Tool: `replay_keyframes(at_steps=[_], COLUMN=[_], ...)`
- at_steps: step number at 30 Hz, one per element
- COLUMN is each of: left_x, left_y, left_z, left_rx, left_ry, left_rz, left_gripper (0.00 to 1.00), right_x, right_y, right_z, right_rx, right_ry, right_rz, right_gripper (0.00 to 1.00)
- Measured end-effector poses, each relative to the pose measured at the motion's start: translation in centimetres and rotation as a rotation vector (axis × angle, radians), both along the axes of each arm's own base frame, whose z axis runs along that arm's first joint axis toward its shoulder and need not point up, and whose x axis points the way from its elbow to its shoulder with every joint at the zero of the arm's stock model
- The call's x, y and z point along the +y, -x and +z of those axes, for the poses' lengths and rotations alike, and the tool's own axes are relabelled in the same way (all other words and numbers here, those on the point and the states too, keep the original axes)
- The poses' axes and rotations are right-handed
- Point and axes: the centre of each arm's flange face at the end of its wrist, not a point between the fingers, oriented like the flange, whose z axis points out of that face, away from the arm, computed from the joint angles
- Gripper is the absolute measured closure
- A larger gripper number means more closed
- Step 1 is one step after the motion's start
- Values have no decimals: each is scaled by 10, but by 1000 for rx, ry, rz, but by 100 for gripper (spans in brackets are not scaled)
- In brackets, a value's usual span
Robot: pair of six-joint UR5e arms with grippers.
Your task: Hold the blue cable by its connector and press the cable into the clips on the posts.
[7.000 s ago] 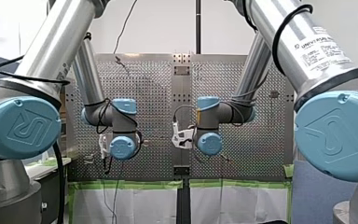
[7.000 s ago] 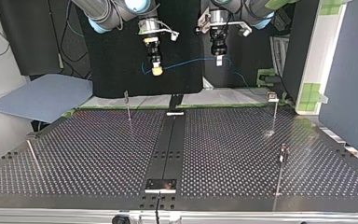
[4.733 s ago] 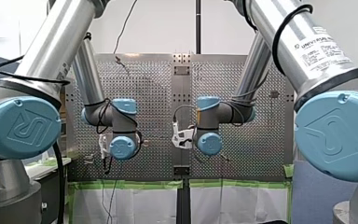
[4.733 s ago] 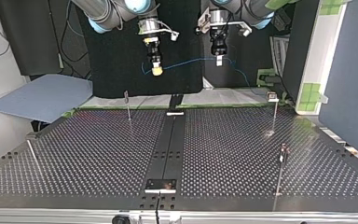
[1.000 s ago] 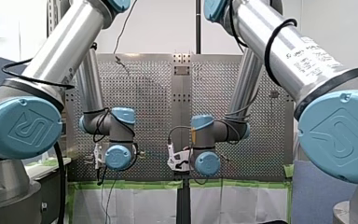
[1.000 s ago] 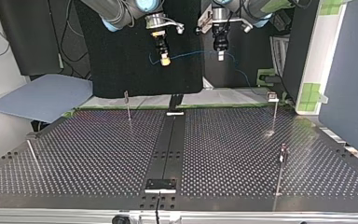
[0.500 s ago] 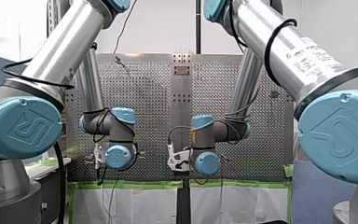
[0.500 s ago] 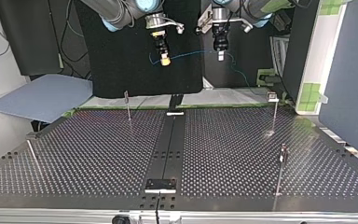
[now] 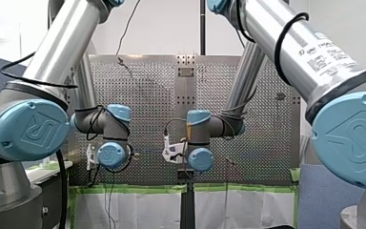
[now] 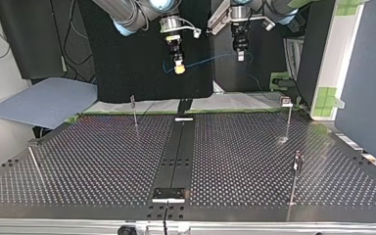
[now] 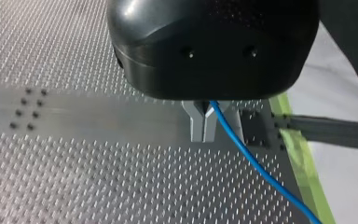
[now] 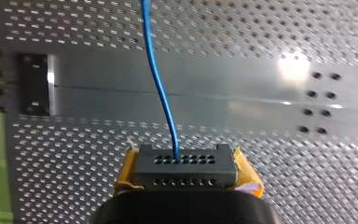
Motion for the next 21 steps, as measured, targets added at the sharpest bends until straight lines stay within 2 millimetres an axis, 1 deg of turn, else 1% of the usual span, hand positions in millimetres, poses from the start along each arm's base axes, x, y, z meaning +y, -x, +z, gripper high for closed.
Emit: replay_keyframes(at_steps=[4, 7, 12, 21], left_x=[7, 8, 4, -4], left_y=[-5, -14, -31, -61], left_z=[10, 20, 41, 83], left_rx=[-5, -25, -63, -131], left_ry=[6, 19, 46, 74], left_rz=[44, 75, 98, 112], left_gripper=[100, 100, 100, 100], right_x=[-7, -14, -26, -37], right_y=[1, 1, 0, 4], right_z=[17, 32, 58, 96], right_rx=[-28, -43, -61, -74], right_ry=[3, 9, 21, 27], right_rz=[-36, -64, -87, -61], right_gripper=[100, 100, 100, 100])
